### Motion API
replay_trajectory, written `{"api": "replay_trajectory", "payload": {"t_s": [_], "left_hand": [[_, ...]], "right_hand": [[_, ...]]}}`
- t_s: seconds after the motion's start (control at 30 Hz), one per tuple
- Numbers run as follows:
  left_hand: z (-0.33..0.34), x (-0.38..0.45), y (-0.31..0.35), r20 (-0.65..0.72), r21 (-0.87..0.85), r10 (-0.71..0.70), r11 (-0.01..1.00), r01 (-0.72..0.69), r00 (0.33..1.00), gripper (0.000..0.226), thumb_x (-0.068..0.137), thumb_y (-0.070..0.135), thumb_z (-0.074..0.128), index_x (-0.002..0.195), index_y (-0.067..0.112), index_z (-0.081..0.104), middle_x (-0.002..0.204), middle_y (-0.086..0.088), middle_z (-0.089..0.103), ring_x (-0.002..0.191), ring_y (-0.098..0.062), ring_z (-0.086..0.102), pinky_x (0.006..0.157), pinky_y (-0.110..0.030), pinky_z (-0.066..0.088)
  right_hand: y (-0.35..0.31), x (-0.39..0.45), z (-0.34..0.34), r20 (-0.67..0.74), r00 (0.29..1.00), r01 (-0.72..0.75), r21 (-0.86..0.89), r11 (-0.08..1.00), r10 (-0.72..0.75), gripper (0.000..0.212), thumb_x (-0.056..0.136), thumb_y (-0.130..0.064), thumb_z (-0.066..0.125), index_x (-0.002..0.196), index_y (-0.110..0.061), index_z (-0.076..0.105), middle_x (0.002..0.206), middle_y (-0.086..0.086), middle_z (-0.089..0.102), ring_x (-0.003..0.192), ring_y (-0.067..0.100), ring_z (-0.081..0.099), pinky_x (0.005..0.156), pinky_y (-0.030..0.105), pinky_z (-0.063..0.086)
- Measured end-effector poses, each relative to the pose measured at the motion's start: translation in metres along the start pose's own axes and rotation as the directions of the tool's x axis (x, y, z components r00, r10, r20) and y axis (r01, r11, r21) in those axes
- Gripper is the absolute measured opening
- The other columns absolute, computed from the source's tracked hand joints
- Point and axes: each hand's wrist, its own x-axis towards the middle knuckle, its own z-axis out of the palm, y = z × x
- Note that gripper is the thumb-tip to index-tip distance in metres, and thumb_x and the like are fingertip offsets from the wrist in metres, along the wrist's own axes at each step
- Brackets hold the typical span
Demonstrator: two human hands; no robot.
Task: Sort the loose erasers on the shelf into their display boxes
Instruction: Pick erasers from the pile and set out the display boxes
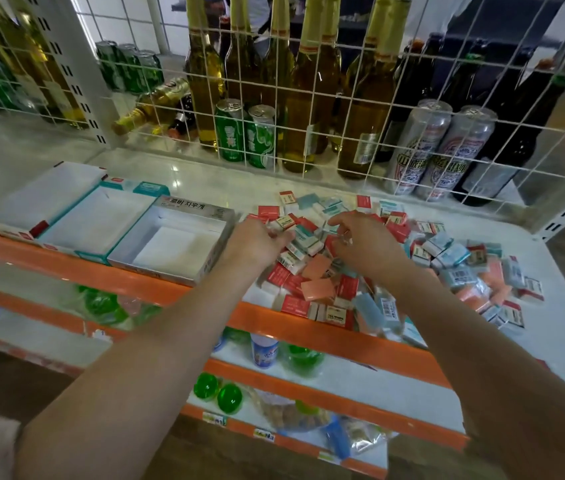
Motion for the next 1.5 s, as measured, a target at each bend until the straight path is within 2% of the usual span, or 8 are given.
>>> {"api": "replay_trajectory", "payload": {"t_s": [0.3, 0.5, 0.6, 0.8, 0.93, 1.17, 1.3, 1.5], "left_hand": [[0.005, 0.009, -0.004, 0.048, -0.278, -0.102, 0.954, 0.112, 0.994, 0.01, 0.083, 0.017, 0.067, 0.08, 0.008, 0.065, 0.085, -0.006, 0.065, 0.077, -0.02, 0.063, 0.074, -0.03, 0.052], [-0.014, 0.01, -0.013, -0.086, -0.446, -0.142, 0.891, 0.089, 0.986, 0.023, 0.081, 0.007, 0.066, 0.062, 0.014, 0.055, 0.088, -0.019, 0.066, 0.078, -0.027, 0.062, 0.072, -0.032, 0.051], [-0.023, 0.008, -0.016, -0.119, -0.499, -0.143, 0.864, 0.065, 0.983, 0.022, 0.083, 0.004, 0.063, 0.068, 0.016, 0.053, 0.093, -0.018, 0.065, 0.09, -0.033, 0.065, 0.086, -0.044, 0.053], [-0.032, 0.007, -0.028, -0.149, -0.493, -0.119, 0.87, 0.03, 0.982, 0.016, 0.084, 0.005, 0.062, 0.077, 0.016, 0.052, 0.103, -0.02, 0.064, 0.098, -0.032, 0.063, 0.087, -0.047, 0.052], [-0.034, 0.004, -0.028, -0.142, -0.495, -0.101, 0.869, 0.017, 0.985, 0.009, 0.085, 0.004, 0.061, 0.086, 0.011, 0.055, 0.104, -0.021, 0.064, 0.098, -0.034, 0.063, 0.084, -0.043, 0.053], [-0.015, -0.004, -0.011, -0.069, -0.381, 0.039, 0.922, -0.063, 0.997, 0.011, 0.087, 0.01, 0.058, 0.084, 0.017, 0.051, 0.099, -0.008, 0.059, 0.1, -0.031, 0.06, 0.089, -0.048, 0.05], [0.003, -0.01, 0.01, -0.034, -0.263, 0.159, 0.951, -0.162, 0.987, 0.015, 0.09, 0.014, 0.056, 0.104, 0.01, 0.056, 0.105, -0.007, 0.061, 0.093, -0.022, 0.058, 0.078, -0.031, 0.049], [0.007, -0.016, 0.016, -0.133, -0.216, 0.182, 0.954, -0.208, 0.974, 0.016, 0.09, 0.008, 0.054, 0.105, 0.013, 0.052, 0.092, -0.007, 0.059, 0.087, -0.026, 0.059, 0.074, -0.035, 0.048]], "right_hand": [[0.001, 0.008, 0.0, 0.035, 0.999, -0.013, 0.074, 0.997, 0.01, 0.034, 0.09, -0.012, 0.052, 0.124, -0.014, 0.055, 0.11, 0.006, 0.062, 0.101, 0.018, 0.056, 0.087, 0.029, 0.045], [-0.011, 0.016, 0.008, 0.062, 0.998, 0.001, 0.067, 0.998, -0.005, 0.033, 0.089, -0.021, 0.056, 0.122, -0.014, 0.057, 0.114, 0.006, 0.061, 0.1, 0.019, 0.057, 0.086, 0.034, 0.049], [-0.018, 0.021, 0.015, 0.081, 0.997, -0.01, 0.01, 1.0, 0.009, 0.034, 0.087, -0.025, 0.06, 0.119, -0.013, 0.057, 0.112, 0.006, 0.06, 0.098, 0.019, 0.056, 0.082, 0.034, 0.049], [-0.025, 0.026, 0.021, 0.09, 0.996, -0.018, -0.089, 0.996, 0.026, 0.032, 0.085, -0.024, 0.061, 0.115, -0.012, 0.06, 0.11, 0.006, 0.062, 0.096, 0.019, 0.057, 0.068, 0.026, 0.041], [-0.018, 0.021, 0.015, 0.028, 0.999, -0.017, -0.058, 0.998, 0.019, 0.032, 0.083, -0.016, 0.061, 0.115, -0.013, 0.061, 0.115, 0.006, 0.06, 0.1, 0.019, 0.057, 0.08, 0.03, 0.05], [-0.001, -0.005, -0.005, -0.012, 0.996, -0.085, 0.032, 0.996, 0.085, 0.044, 0.083, -0.012, 0.064, 0.125, -0.014, 0.055, 0.132, 0.006, 0.046, 0.117, 0.021, 0.048, 0.093, 0.027, 0.04], [0.021, -0.028, -0.014, -0.062, 0.99, -0.128, 0.014, 0.992, 0.129, 0.043, 0.085, -0.01, 0.058, 0.127, -0.013, 0.054, 0.133, 0.009, 0.049, 0.118, 0.023, 0.048, 0.094, 0.028, 0.039], [0.026, -0.043, -0.009, -0.083, 0.99, -0.111, 0.052, 0.992, 0.116, 0.038, 0.084, -0.006, 0.059, 0.122, -0.014, 0.058, 0.128, 0.007, 0.055, 0.113, 0.022, 0.052, 0.088, 0.026, 0.041]]}}
